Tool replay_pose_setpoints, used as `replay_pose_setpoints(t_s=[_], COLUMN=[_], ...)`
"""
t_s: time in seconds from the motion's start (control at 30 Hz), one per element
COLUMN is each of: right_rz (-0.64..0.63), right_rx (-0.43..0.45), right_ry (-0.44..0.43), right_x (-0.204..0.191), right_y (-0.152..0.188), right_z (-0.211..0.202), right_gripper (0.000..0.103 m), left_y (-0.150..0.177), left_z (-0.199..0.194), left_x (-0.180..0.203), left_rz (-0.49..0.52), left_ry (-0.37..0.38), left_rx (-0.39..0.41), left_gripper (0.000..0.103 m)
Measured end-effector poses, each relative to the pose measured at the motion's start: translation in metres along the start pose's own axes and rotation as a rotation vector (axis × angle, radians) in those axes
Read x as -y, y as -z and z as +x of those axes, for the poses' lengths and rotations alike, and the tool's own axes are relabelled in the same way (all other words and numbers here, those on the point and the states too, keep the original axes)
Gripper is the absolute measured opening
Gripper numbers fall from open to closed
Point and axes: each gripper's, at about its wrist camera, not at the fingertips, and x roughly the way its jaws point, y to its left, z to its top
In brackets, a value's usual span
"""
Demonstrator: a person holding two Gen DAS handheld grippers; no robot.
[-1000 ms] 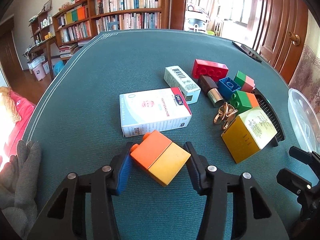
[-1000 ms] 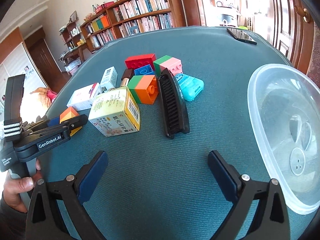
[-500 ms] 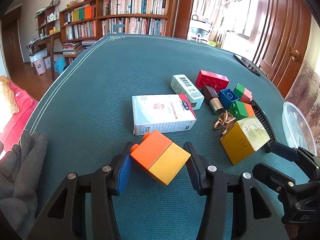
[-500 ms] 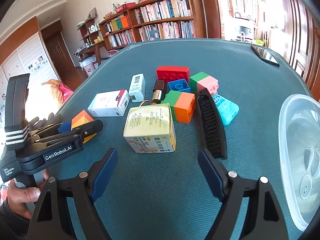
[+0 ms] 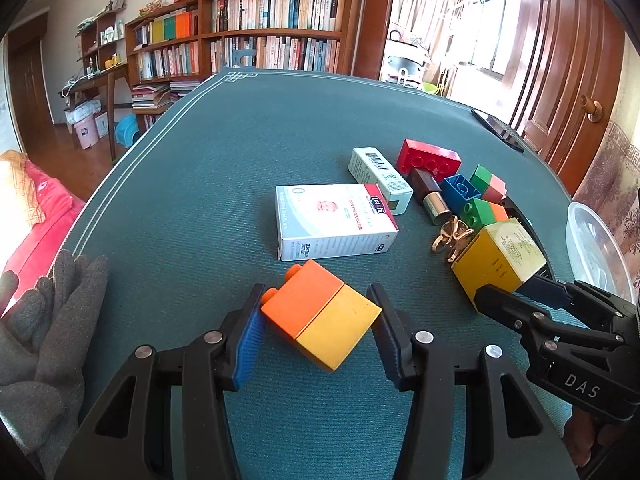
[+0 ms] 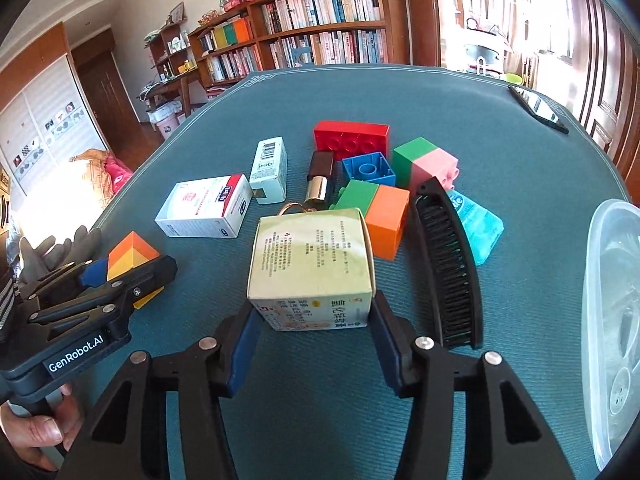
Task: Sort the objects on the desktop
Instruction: 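Carry both held items over the clear bowl and open both tools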
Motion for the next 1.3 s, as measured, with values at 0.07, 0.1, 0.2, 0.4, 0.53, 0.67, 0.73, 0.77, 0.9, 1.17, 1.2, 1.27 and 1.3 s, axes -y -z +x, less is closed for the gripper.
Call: replay_pose_setpoints(t_s=[0.07,0.1,0.2,0.4,0.53,0.67,0.73,0.77,0.9,1.17,1.2,1.27,1.3], right_rz=[-0.009,-0.01,0.011,0.079,0.149,0.22,0.251,0.263,0.287,0.367,0.38,0.411,0.426], right_rx=[0.028,0.045,0.094,0.206,0.277,0.345,0.38,0.396,0.454,0.431,0.425,0.416,0.411], right_ry=[0.008,0.014,0.033,0.092,0.143,0.206,0.239,0.253,0.317,0.356,0.358,0.36,0.363], right_x=[0.001,0.001,0.01,0.038,0.068,0.101,0.117,0.124,0.147,0.182,0.187,0.195,0.199], right_y=[-0.001,-0.004,-0.005,-0.008,-0.01,-0.004,0.001,0.002,-0.002,0.02,0.024,0.031,0.035], right_z=[-0.013,-0.02,-0.044,-0.098,-0.132,-0.165,-0.183,-0.191,-0.217,-0.22,-0.218,-0.216,-0.215], right_gripper=[0.057,0.057,0.057,0.057,0.057,0.057,0.057,0.057,0.057,0.057,0.057,0.057,0.057], left_y=[-0.001,-0.001,-0.006,-0.021,-0.028,-0.035,-0.039,-0.043,-0.061,-0.072,-0.071,-0.066,-0.064], left_z=[-0.002,-0.004,-0.009,-0.027,-0.036,-0.043,-0.048,-0.051,-0.071,-0.08,-0.078,-0.074,-0.072], left_x=[0.002,0.003,0.008,0.035,0.066,0.1,0.118,0.126,0.159,0.222,0.23,0.245,0.25], left_rz=[0.006,0.006,0.009,0.051,0.101,0.16,0.185,0.195,0.228,0.263,0.273,0.294,0.304], left_ry=[0.0,0.001,0.007,0.048,0.092,0.14,0.163,0.179,0.246,0.389,0.399,0.414,0.421], left_rx=[0.005,0.009,0.028,0.087,0.117,0.134,0.142,0.147,0.209,0.222,0.212,0.193,0.186], left_gripper=[0.054,0.054,0.054,0.053,0.053,0.053,0.054,0.054,0.054,0.054,0.054,0.054,0.054])
